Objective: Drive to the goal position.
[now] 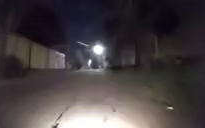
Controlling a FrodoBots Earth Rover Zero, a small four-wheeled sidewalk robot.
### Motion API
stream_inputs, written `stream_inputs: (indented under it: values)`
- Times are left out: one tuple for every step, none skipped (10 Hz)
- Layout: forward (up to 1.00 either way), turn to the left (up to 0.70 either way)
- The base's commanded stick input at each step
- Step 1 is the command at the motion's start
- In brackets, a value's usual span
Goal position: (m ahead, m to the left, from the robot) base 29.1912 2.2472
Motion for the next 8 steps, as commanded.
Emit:
stream_inputs:
  values:
    - [0.7, -0.23]
    - [0.7, -0.35]
    - [0.7, -0.35]
    - [0.7, -0.35]
    - [0.7, -0.35]
    - [0.7, -0.25]
    - [0.7, -0.07]
    - [0.7, 0.0]
